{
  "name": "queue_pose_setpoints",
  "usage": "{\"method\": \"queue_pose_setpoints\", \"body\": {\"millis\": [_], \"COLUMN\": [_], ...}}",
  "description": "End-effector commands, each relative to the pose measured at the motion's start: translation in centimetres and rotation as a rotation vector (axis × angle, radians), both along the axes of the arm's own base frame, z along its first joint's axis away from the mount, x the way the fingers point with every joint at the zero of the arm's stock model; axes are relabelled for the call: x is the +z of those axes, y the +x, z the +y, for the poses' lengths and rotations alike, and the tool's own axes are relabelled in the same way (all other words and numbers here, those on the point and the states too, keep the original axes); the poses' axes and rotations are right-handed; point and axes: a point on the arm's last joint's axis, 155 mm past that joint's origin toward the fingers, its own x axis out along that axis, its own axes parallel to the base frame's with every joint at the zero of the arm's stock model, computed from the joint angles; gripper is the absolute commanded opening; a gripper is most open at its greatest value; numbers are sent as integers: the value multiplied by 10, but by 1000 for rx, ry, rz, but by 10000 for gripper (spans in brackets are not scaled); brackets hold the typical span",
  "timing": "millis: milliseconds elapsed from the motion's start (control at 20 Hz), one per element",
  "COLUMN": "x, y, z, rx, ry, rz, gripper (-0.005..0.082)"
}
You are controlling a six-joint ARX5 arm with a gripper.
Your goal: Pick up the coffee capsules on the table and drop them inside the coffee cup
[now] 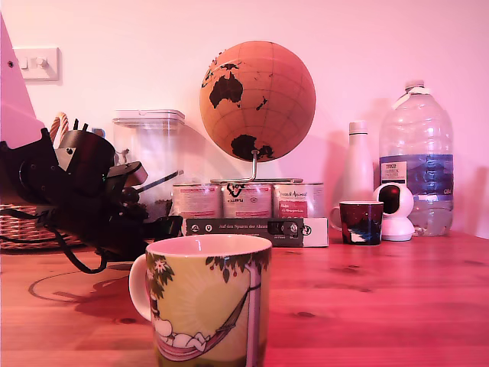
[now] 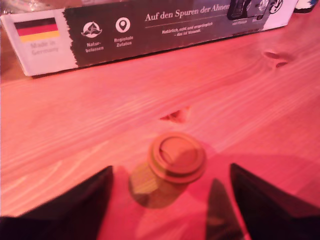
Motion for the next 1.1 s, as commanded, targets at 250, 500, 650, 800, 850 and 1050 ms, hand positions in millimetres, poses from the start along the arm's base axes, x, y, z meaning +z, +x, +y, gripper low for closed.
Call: {"method": "queue_pose_setpoints", "body": {"millis": [250, 500, 650, 800, 850, 1050], "x": [-14, -13, -12, -7, -6, 3], "y": [-4, -3, -2, 1, 2, 0], "z": [0, 0, 0, 1, 3, 2], "rx": [-12, -11, -10, -7, -4, -15], "ry": [22, 21, 20, 14, 13, 6], "rz": [19, 13, 9, -10, -12, -8], "gripper": [266, 206, 197, 197, 197, 197]}}
